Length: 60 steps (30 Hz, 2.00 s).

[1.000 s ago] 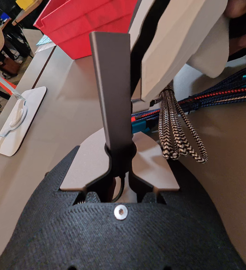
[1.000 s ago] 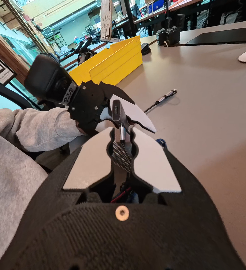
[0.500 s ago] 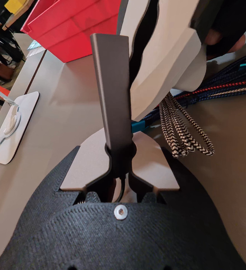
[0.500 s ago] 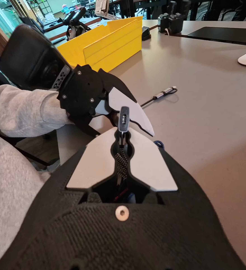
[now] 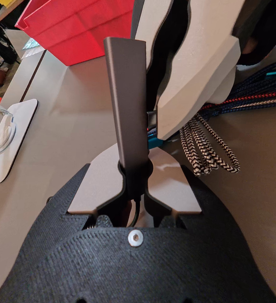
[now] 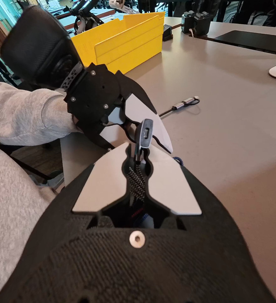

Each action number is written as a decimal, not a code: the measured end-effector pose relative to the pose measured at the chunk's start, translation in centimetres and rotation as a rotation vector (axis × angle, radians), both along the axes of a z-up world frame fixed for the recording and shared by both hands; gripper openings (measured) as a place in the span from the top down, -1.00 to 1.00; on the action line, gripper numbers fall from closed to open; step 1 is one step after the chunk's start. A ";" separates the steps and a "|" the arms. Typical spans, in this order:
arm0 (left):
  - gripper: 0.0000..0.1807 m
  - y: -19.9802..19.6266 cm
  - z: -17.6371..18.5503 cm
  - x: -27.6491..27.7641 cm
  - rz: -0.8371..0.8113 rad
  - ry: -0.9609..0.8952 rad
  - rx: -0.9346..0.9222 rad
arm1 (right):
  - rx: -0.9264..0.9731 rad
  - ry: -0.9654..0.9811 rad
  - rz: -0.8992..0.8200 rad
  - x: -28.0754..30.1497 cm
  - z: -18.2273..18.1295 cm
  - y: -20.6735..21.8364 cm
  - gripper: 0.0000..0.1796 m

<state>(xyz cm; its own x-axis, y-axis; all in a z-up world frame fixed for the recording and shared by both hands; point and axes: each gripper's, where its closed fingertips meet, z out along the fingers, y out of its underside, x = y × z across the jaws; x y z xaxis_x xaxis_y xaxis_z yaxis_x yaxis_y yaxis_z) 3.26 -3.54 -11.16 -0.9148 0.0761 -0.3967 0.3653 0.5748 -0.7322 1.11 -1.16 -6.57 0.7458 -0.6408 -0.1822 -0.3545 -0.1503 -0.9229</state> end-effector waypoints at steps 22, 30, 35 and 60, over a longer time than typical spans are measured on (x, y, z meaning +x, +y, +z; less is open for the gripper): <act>0.78 -0.1 -0.3 0.1 0.001 -0.004 0.016 | -0.051 -0.041 0.004 0.1 -0.4 -0.3 0.92; 0.78 -0.2 -0.7 0.3 0.014 -0.019 0.036 | -0.052 -0.037 0.013 0.1 -0.7 -0.3 0.92; 0.78 -0.2 -0.8 0.4 0.018 -0.018 0.041 | -0.054 -0.038 0.012 0.1 -0.7 -0.3 0.92; 0.78 -0.2 -1.1 0.5 0.026 -0.020 0.055 | -0.052 -0.032 0.010 0.2 -0.8 -0.3 0.92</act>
<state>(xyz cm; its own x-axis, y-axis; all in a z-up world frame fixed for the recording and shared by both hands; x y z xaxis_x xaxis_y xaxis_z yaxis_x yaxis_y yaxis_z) 3.80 -3.76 -12.28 -0.9088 0.0746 -0.4105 0.3639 0.6232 -0.6923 1.34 -1.50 -7.38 0.7575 -0.6409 -0.1242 -0.3228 -0.2022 -0.9246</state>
